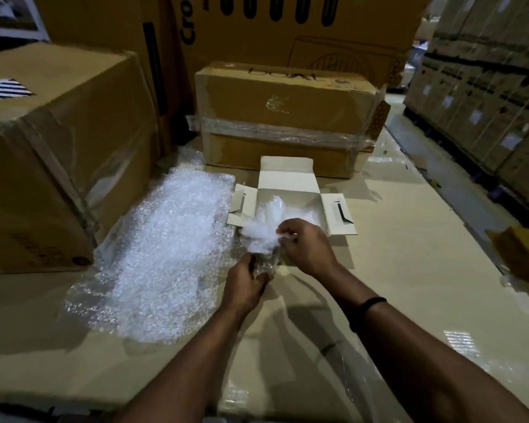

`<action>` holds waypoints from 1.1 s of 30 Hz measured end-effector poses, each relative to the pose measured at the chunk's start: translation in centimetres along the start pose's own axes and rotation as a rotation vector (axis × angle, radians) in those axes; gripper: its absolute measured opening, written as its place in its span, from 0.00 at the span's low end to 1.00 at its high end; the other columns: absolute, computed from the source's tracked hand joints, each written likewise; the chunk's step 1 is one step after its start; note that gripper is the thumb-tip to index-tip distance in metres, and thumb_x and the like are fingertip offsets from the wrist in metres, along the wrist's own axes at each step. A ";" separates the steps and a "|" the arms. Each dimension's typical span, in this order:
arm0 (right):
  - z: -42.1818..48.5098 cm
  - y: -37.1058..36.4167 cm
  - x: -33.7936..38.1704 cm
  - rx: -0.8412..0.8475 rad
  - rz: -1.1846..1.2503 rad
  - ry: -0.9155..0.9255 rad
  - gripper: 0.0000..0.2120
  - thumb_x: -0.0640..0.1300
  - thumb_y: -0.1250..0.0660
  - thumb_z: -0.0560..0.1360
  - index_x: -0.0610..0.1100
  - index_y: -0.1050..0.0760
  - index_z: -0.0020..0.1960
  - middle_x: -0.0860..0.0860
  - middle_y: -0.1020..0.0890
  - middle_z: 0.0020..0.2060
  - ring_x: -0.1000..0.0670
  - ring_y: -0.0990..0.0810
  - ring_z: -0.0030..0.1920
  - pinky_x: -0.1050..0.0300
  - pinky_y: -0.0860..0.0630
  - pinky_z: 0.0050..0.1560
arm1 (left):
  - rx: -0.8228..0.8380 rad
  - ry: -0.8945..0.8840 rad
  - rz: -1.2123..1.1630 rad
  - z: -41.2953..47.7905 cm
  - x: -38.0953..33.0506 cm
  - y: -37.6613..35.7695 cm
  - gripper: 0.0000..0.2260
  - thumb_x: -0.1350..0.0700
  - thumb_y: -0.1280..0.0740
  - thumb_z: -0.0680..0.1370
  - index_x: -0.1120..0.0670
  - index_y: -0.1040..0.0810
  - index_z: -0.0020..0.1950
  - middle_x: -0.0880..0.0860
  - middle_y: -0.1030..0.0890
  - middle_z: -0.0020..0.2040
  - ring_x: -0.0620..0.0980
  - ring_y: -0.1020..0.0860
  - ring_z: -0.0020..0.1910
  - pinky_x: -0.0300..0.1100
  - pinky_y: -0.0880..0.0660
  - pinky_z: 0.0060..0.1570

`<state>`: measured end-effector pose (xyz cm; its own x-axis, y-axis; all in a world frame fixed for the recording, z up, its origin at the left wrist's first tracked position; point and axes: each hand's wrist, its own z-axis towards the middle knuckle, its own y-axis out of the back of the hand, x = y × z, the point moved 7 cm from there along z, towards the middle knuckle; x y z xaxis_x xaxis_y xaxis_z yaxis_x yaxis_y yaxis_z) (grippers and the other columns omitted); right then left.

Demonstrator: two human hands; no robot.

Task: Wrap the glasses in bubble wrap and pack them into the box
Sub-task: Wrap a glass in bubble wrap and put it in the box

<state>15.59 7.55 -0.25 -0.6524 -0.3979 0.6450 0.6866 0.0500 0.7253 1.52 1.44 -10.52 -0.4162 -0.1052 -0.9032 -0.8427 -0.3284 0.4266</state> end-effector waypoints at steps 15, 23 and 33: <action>-0.5 -2.5 3.8 0.566 -0.764 0.298 0.17 0.41 0.40 0.77 0.51 0.26 0.65 0.49 0.21 0.59 0.46 0.29 0.61 0.50 0.36 0.58 | 0.024 -0.044 -0.008 -0.1 -0.5 0.1 0.19 0.60 0.23 0.70 0.58 0.22 0.58 0.52 0.18 0.50 0.46 0.23 0.46 0.23 0.33 0.37; -0.5 -2.6 5.0 0.336 -0.708 0.468 0.20 0.38 0.35 0.74 0.54 0.24 0.63 0.58 0.22 0.62 0.49 0.31 0.57 0.52 0.38 0.47 | 0.025 -0.051 -0.032 0.0 -0.6 0.3 0.22 0.60 0.23 0.69 0.55 0.23 0.62 0.48 0.19 0.51 0.45 0.23 0.49 0.22 0.33 0.38; 0.3 -2.3 4.3 0.396 -0.806 0.291 0.18 0.42 0.37 0.77 0.55 0.25 0.64 0.52 0.20 0.59 0.47 0.30 0.61 0.47 0.37 0.54 | 0.018 -0.032 -0.075 0.0 -0.5 0.2 0.22 0.60 0.23 0.69 0.51 0.22 0.60 0.44 0.18 0.50 0.42 0.22 0.47 0.23 0.31 0.38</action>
<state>11.11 6.00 0.87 -0.7409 -0.6583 -0.1327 -0.1299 -0.0534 0.9901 1.62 1.40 -10.00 -0.3617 -0.0507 -0.9309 -0.8781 -0.3168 0.3585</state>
